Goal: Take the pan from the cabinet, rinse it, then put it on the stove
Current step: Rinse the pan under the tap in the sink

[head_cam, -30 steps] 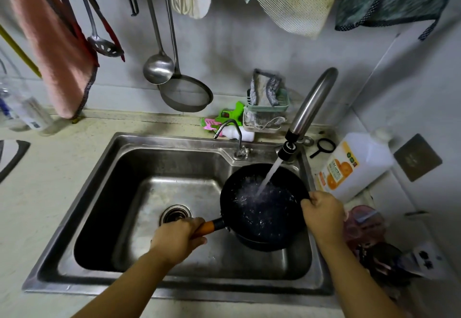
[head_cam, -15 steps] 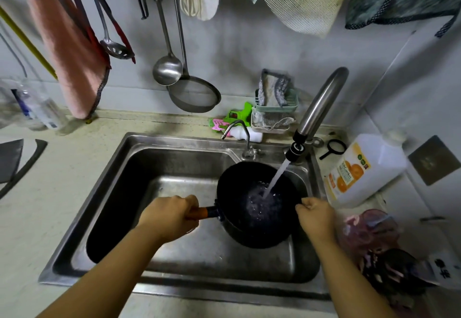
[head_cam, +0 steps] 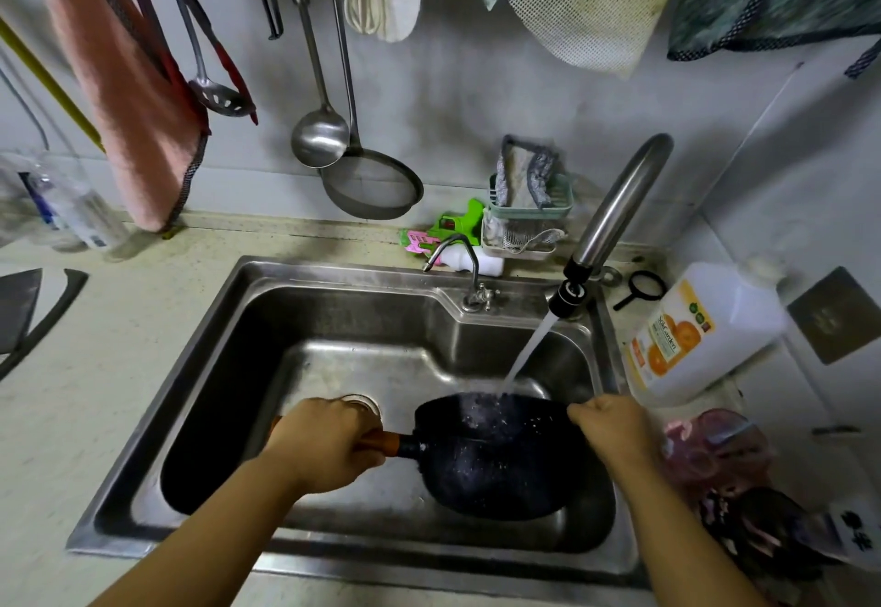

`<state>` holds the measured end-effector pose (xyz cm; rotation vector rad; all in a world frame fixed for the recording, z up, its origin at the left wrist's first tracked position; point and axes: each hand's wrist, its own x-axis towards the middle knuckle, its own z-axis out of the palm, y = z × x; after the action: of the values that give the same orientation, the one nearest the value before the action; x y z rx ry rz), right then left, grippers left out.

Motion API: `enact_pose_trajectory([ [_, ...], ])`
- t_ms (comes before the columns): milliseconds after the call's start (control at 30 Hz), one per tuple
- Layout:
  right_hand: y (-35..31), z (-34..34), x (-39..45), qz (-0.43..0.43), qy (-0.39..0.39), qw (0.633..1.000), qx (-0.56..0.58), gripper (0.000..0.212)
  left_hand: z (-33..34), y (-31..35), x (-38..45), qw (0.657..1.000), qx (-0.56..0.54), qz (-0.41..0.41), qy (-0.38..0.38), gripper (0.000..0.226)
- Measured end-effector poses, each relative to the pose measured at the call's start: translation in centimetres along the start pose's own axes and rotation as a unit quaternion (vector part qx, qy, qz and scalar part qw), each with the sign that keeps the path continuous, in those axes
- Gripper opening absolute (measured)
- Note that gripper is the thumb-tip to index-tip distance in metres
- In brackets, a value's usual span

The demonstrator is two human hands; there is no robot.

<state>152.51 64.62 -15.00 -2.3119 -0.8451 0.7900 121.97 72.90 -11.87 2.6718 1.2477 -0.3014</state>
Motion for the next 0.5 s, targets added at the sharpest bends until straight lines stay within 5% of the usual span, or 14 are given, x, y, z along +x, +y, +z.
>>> enact_pose_trajectory([
  [200,-1.6,0.4,-1.6,-0.007,-0.071,0.983,0.168,0.019,0.2,-0.4,0.2,0.998,-0.015,-0.016,-0.062,0.035],
  [367,-1.7,-0.1,-2.7,-0.131,-0.116,0.977,0.122,0.013,1.2,-1.6,0.1,0.994,-0.058,-0.032,-0.082,0.037],
  [500,-1.3,0.1,-2.9,-0.149,-0.122,0.972,0.138,0.042,0.2,-1.8,0.6,0.99,-0.096,-0.041,-0.096,0.035],
])
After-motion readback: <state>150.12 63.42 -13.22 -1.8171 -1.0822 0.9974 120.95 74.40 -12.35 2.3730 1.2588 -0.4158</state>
